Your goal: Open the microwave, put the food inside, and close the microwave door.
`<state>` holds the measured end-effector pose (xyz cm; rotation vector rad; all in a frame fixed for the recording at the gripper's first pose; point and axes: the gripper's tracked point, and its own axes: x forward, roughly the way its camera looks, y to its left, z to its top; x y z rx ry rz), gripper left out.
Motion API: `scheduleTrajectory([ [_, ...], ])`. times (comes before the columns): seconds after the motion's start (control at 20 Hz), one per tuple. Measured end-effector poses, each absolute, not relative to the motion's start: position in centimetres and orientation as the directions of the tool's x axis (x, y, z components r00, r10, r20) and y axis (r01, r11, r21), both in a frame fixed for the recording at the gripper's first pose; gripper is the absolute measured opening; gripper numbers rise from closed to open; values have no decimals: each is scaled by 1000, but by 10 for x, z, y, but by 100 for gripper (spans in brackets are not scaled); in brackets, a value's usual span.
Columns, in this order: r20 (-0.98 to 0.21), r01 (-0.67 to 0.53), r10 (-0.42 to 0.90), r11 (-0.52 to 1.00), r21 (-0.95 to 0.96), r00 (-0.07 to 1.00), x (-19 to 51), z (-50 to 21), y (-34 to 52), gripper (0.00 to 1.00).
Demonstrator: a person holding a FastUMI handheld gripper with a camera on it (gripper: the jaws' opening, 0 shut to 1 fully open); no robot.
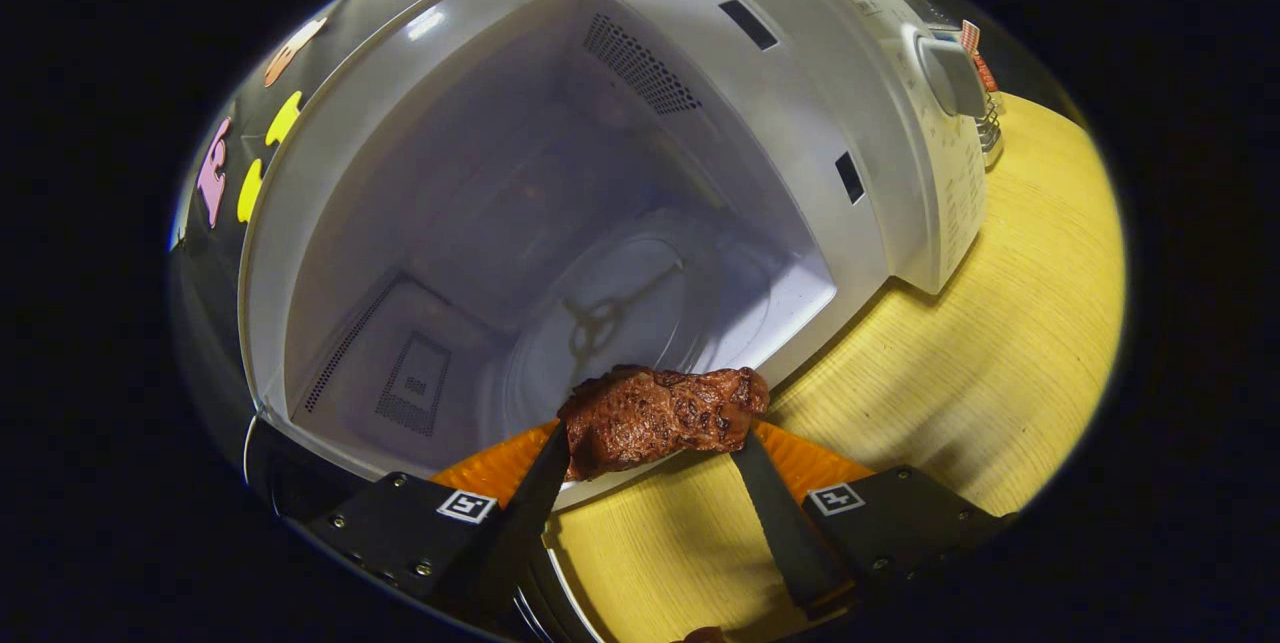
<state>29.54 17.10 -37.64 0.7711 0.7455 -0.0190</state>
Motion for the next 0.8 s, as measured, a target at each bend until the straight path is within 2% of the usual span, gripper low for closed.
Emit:
scheduleTrajectory([
  [0.25,-607,264,294,702,662,738,295,-370,178,97],
  [0.45,-528,176,338,690,702,779,306,-339,186,97],
  [0.7,-488,147,319,698,701,812,330,-340,184,97],
  [0.8,-514,170,211,784,597,831,333,-343,160,97],
])
